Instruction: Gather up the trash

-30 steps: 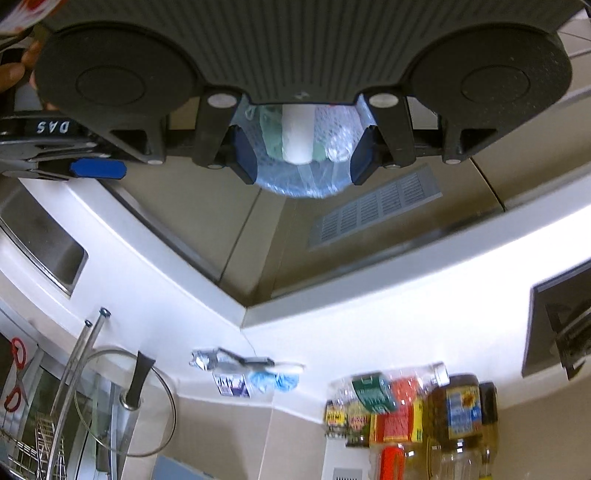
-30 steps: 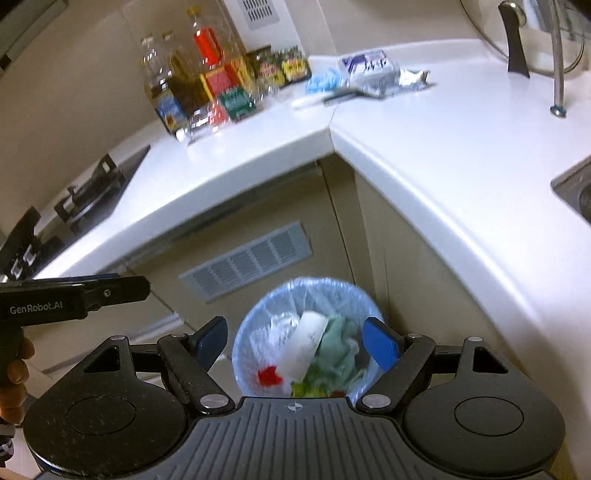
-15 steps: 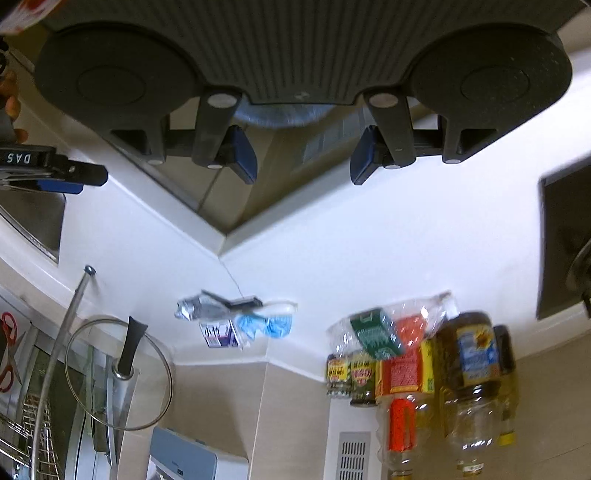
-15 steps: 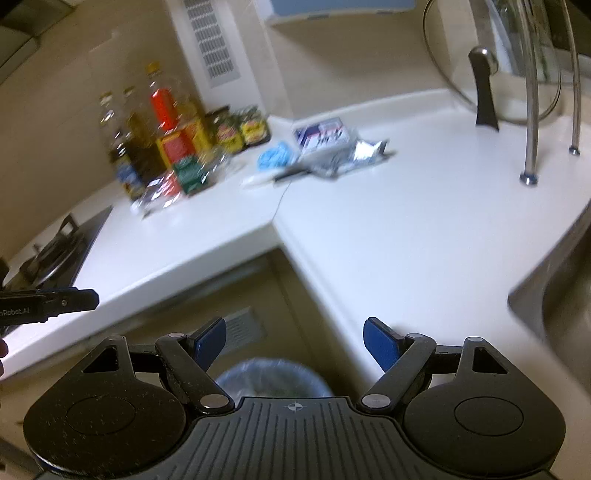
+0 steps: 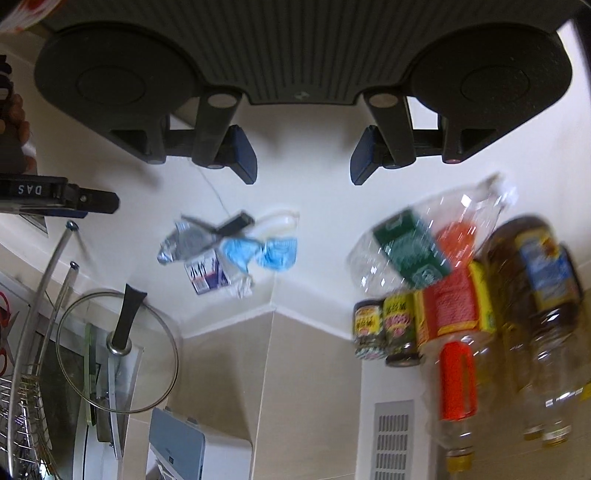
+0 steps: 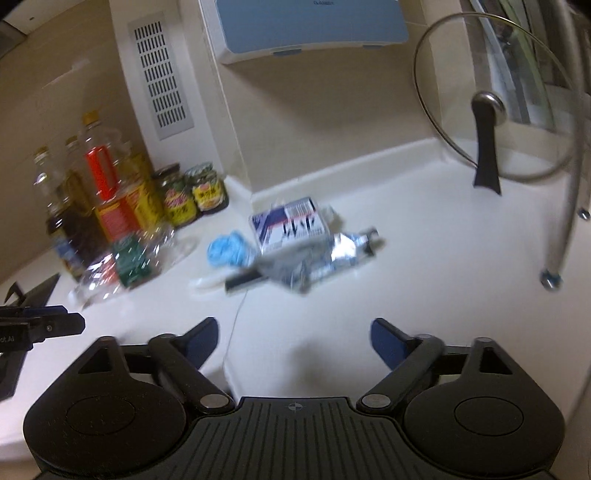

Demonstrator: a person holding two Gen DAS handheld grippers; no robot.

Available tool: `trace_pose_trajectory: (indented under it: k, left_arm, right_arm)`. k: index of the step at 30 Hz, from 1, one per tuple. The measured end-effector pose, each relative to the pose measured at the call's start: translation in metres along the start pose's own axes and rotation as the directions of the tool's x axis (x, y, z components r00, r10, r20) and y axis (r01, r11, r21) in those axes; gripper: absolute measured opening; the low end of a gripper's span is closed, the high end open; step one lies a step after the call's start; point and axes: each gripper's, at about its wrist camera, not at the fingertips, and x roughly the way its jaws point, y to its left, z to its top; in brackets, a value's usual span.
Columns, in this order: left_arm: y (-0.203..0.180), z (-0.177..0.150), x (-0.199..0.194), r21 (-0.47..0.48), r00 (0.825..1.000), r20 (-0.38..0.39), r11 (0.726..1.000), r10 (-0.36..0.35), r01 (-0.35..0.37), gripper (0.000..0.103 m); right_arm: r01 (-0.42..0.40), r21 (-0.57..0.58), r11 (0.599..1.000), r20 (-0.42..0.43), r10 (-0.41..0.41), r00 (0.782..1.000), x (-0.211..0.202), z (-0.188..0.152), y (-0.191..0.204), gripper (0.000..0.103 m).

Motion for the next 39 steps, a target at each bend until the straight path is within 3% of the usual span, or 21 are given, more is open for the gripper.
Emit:
trace_pose_trajectory:
  k: [10, 20, 33, 35, 39]
  left_arm:
    - [0.007, 0.044, 0.071, 0.041, 0.999, 0.000, 0.998, -0.044, 0.044, 0.052]
    - [0.006, 0.062, 0.118, 0.056, 0.998, -0.023, 0.996, -0.065, 0.067, 0.052]
    - [0.002, 0.063, 0.136, 0.063, 0.995, -0.034, 0.994, -0.088, 0.091, 0.052]
    - [0.001, 0.063, 0.137, 0.065, 0.995, -0.036, 0.994, -0.089, 0.091, 0.052]
    - [-0.001, 0.064, 0.140, 0.066, 0.995, -0.040, 0.993, -0.093, 0.096, 0.052]
  right_arm:
    - [0.011, -0.032, 0.999, 0.038, -0.010, 0.999, 0.077, 0.043, 0.007, 0.096]
    - [0.024, -0.102, 0.994, 0.054, -0.019, 0.998, 0.128, 0.056, 0.008, 0.102]
    - [0.004, -0.131, 0.991, 0.020, -0.001, 1.000, 0.162, 0.055, 0.005, 0.102]
    - [-0.006, -0.128, 0.992, 0.019, 0.009, 1.000, 0.164, 0.056, 0.003, 0.091]
    - [-0.011, -0.129, 0.992, 0.019, 0.013, 1.000, 0.163, 0.056, 0.000, 0.090]
